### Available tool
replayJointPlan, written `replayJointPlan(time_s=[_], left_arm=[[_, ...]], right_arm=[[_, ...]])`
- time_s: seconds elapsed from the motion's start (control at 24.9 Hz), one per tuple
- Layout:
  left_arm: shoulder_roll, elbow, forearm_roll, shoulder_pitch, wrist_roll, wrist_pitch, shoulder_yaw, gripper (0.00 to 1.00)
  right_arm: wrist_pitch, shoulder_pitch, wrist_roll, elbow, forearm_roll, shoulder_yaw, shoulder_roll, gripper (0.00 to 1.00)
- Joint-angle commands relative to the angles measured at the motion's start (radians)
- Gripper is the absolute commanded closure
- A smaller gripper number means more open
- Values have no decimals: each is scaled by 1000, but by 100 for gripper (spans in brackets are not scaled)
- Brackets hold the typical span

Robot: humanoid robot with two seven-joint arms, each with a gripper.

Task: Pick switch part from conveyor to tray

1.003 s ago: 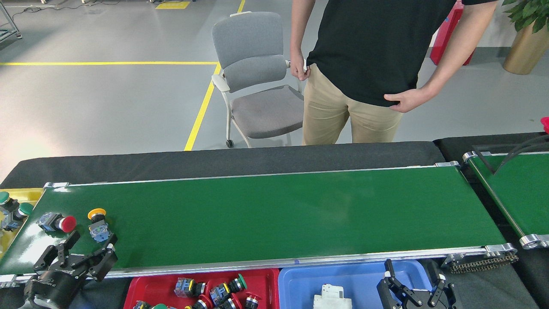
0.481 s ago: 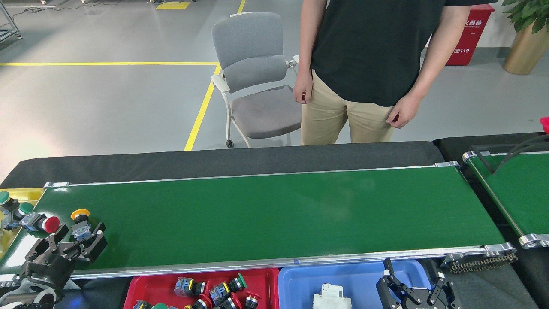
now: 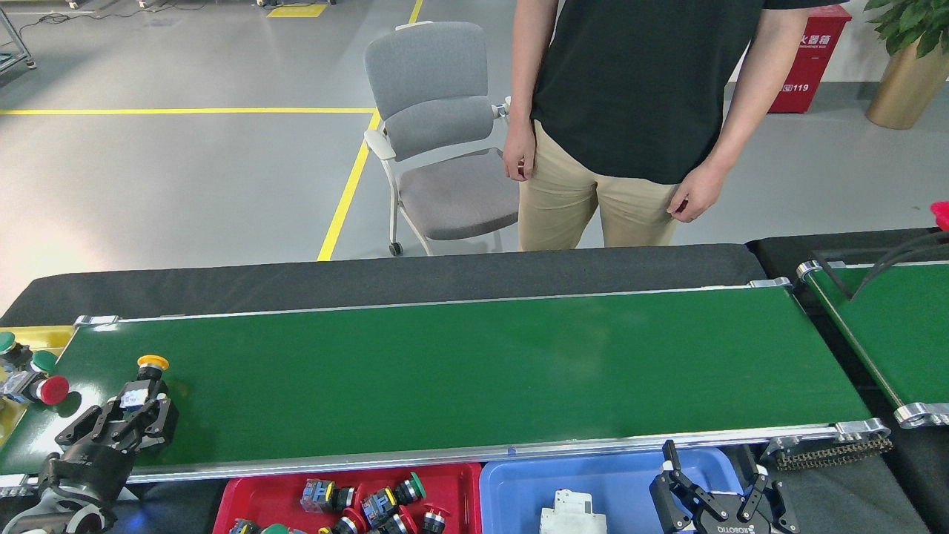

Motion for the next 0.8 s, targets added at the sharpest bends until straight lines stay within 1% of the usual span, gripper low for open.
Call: replayJointPlan(time_s=[0.0, 0.04, 0.08, 0.12, 0.2, 0.28, 0.32, 0.36, 0.44, 0.6, 0.64, 0.76], left_arm=[[-3, -137, 31, 62, 8, -102, 1, 93], [-15, -216, 44, 114, 6, -151, 1, 92], [-31, -294, 51, 172, 6, -202, 1, 89], [-48, -358, 49, 220, 5, -229, 1, 84], [-103, -509, 44, 336, -5, -229, -7, 74], [-132, -601, 46, 421, -21, -229, -49, 48], [-149, -605, 49, 439, -21, -229, -70, 23], [-169, -605, 43, 445, -23, -229, -90, 0], [-192, -604, 41, 456, -21, -229, -105, 0], [-198, -601, 46, 458, -20, -229, -87, 0], [-199, -598, 47, 458, -17, -229, -67, 0], [-227, -567, 46, 450, -14, -229, 65, 0]], right_arm=[[-2, -7, -2, -10, -2, -4, -2, 0], [-2, -7, -3, -10, -2, -4, -2, 0], [-4, -7, -2, -10, -2, -4, -2, 0], [-2, -7, -2, -9, -2, -4, -2, 0], [-4, -7, -2, -10, -2, -4, -2, 0], [-2, -7, -2, -10, -2, -4, -2, 0], [-2, -7, -3, -10, -2, -4, -2, 0], [-2, -7, -2, -10, -2, -4, -2, 0], [-2, -7, -3, -10, -2, -4, -4, 0], [-2, -6, -3, -10, -2, -4, -4, 0], [-2, -6, -2, -10, -2, -4, -2, 0], [-2, -6, -3, -10, -2, -6, -2, 0]])
